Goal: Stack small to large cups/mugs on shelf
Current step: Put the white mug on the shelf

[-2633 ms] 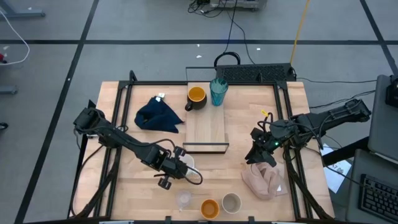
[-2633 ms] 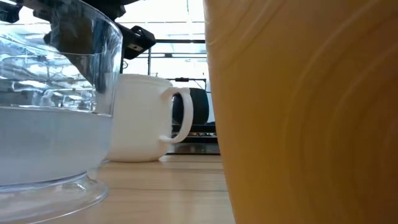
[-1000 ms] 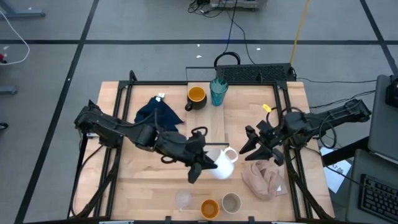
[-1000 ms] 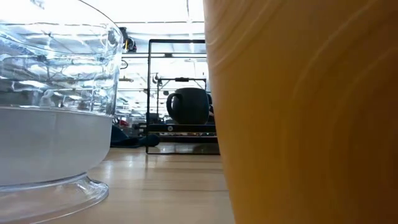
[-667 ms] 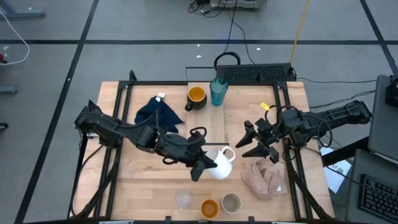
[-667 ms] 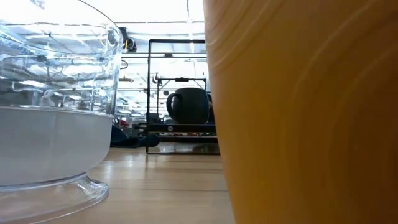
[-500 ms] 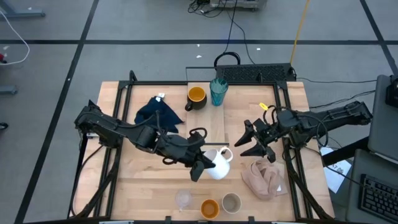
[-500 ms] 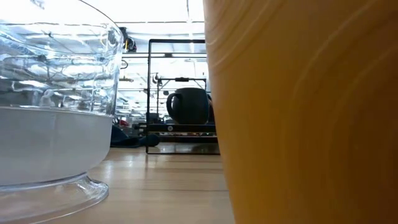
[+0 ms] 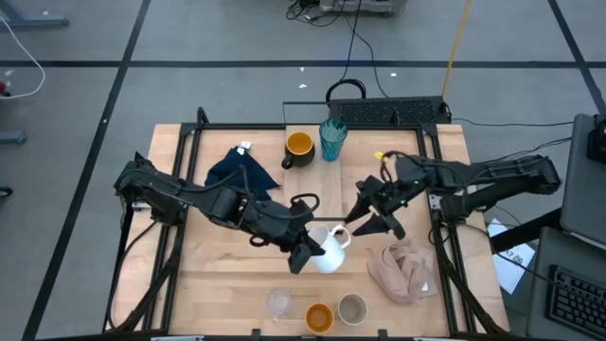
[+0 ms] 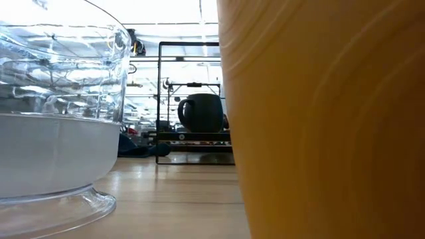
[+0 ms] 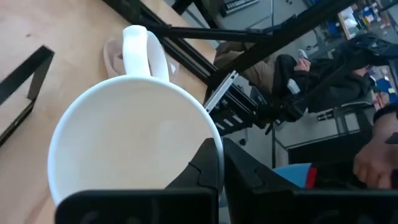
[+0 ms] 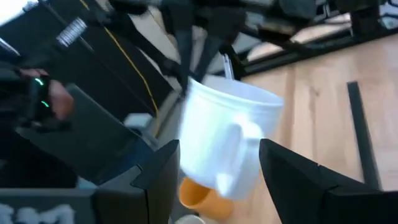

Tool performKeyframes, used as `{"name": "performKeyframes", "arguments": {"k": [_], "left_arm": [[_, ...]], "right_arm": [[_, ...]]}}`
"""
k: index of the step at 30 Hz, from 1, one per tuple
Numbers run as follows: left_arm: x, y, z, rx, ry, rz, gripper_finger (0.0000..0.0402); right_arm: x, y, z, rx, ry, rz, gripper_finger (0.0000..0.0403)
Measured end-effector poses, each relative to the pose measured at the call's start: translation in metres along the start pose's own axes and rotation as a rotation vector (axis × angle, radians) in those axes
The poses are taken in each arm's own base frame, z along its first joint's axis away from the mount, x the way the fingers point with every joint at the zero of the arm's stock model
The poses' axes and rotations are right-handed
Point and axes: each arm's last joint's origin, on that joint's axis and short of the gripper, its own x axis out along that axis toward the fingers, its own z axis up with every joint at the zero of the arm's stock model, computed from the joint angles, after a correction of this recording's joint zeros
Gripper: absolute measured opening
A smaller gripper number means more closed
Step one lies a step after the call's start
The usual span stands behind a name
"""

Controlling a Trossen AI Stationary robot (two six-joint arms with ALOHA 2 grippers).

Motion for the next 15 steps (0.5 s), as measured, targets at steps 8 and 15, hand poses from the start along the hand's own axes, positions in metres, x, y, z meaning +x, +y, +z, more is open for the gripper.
{"name": "performKeyframes", "arguments": {"k": [8,15], "left_arm": [[0.0,-0.001,-0.005,0.032,0.045,0.0,0.0006],[0.0,0.003,-0.008,0.037,0.076,0.035,0.0006]], "right_arm": [[0.015,-0.006,0.011,-0.018,0.121,-0.007,0.0212],[0.023,-0.014,0.013,0.064,0.168,0.055,0.0212]]}}
